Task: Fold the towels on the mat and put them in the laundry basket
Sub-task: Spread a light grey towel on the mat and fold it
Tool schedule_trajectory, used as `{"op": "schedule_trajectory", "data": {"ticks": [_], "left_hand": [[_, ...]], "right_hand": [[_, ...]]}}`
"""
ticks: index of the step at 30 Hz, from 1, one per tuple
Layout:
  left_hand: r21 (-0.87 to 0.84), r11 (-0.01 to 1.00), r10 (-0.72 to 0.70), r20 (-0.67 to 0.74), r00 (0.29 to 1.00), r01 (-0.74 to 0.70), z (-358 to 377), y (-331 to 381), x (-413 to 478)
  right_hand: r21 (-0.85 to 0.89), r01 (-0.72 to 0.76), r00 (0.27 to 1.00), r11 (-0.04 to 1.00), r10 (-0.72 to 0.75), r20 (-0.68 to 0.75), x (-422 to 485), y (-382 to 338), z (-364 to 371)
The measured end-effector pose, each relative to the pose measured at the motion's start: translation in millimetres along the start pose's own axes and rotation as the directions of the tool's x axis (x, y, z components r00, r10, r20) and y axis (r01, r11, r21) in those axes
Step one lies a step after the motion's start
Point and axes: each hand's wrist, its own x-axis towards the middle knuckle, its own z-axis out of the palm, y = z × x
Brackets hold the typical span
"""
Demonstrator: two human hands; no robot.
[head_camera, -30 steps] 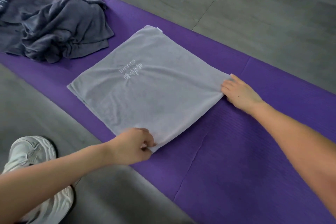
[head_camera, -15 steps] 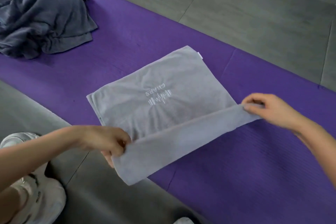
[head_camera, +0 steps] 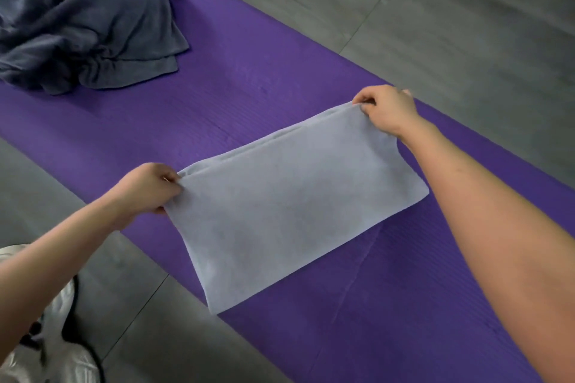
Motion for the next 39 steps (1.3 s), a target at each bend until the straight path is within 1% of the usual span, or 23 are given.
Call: {"op": "schedule_trajectory", "data": {"ticks": [1, 3, 4, 5, 8, 10, 13, 15, 18, 20, 21, 23, 24, 25, 27, 29, 31, 34, 35, 36, 37, 38, 39], "left_hand": [[0.004, 1.0, -0.011, -0.024, 1.0, 0.011, 2, 0, 2], [-0.054, 0.992, -0.114, -0.07, 0.991, 0.111, 3, -18, 40], [-0.013, 0.993, -0.12, -0.079, 0.99, 0.119, 8, -19, 41], [0.005, 0.994, -0.11, -0.104, 0.988, 0.111, 12, -18, 42], [0.027, 0.997, -0.061, -0.255, 0.965, 0.07, 12, -20, 50], [0.082, 0.996, -0.007, -0.329, 0.944, 0.036, 14, -19, 56], [0.161, 0.985, 0.003, -0.353, 0.936, 0.057, 20, -21, 64], [0.152, 0.982, -0.048, -0.366, 0.929, 0.111, 26, -24, 63], [0.03, 0.978, -0.18, -0.399, 0.899, 0.209, 33, -31, 48], [-0.042, 0.962, -0.265, -0.359, 0.895, 0.268, 39, -40, 34], [-0.081, 0.953, -0.302, -0.303, 0.904, 0.291, 43, -44, 27], [-0.17, 0.929, -0.354, -0.151, 0.923, 0.328, 53, -50, 13], [-0.193, 0.92, -0.363, -0.1, 0.926, 0.34, 58, -52, 8], [-0.2, 0.918, -0.363, -0.072, 0.929, 0.343, 63, -54, 3], [-0.223, 0.919, -0.351, -0.086, 0.932, 0.326, 72, -52, -4], [-0.21, 0.94, -0.307, -0.172, 0.936, 0.27, 76, -46, -5], [-0.149, 0.973, -0.207, -0.243, 0.948, 0.174, 77, -36, 1], [-0.031, 0.999, 0.007, -0.24, 0.971, -0.015, 80, -9, 19], [0.011, 0.997, 0.078, -0.225, 0.971, -0.078, 83, 1, 26], [0.056, 0.989, 0.149, -0.201, 0.968, -0.14, 90, 13, 32], [0.105, 0.978, 0.197, -0.199, 0.96, -0.179, 95, 22, 38], [0.174, 0.963, 0.242, -0.226, 0.944, -0.205, 97, 28, 42], [0.269, 0.934, 0.305, -0.261, 0.916, -0.234, 101, 34, 43]], "right_hand": [[-0.009, -0.011, 1.0, 1.0, 0.011, 0.002, 2, -1, 5], [-0.076, 0.0, 0.999, 0.997, 0.003, 0.042, 47, -24, 38], [-0.09, -0.022, 0.999, 0.996, 0.025, 0.036, 47, -26, 41], [-0.106, -0.038, 0.999, 0.994, 0.04, 0.02, 48, -25, 44], [-0.134, -0.038, 0.996, 0.99, 0.026, -0.09, 53, -17, 57], [-0.145, -0.022, 0.989, 0.989, 0.001, -0.145, 55, -20, 65], [-0.236, -0.022, 0.987, 0.971, -0.016, -0.158, 57, -22, 73], [-0.296, -0.054, 0.985, 0.954, 0.002, -0.173, 52, -18, 77], [-0.268, -0.118, 0.966, 0.956, 0.048, -0.253, 26, -11, 71], [-0.209, -0.2, 0.951, 0.957, 0.138, -0.276, -3, 0, 65], [-0.166, -0.262, 0.94, 0.951, 0.213, -0.265, -19, 7, 63], [-0.069, -0.389, 0.91, 0.919, 0.371, -0.184, -47, 22, 63], [-0.042, -0.427, 0.899, 0.904, 0.419, -0.128, -59, 29, 64], [-0.022, -0.445, 0.894, 0.895, 0.442, -0.075, -67, 35, 66], [0.032, -0.457, 0.889, 0.889, 0.458, -0.007, -79, 43, 67], [0.046, -0.471, 0.881, 0.881, 0.472, -0.018, -92, 47, 64], [0.02, -0.51, 0.855, 0.86, 0.509, -0.097, -113, 53, 57], [0.017, -0.592, 0.783, 0.806, 0.579, -0.228, -169, 70, 51], [0.023, -0.622, 0.755, 0.783, 0.608, -0.246, -189, 78, 53], [0.032, -0.659, 0.724, 0.751, 0.646, -0.243, -212, 87, 53], [0.05, -0.679, 0.708, 0.732, 0.671, -0.221, -230, 94, 56], [0.064, -0.685, 0.704, 0.726, 0.681, -0.201, -245, 99, 61], [0.059, -0.682, 0.703, 0.729, 0.676, -0.219, -260, 103, 63]]}}
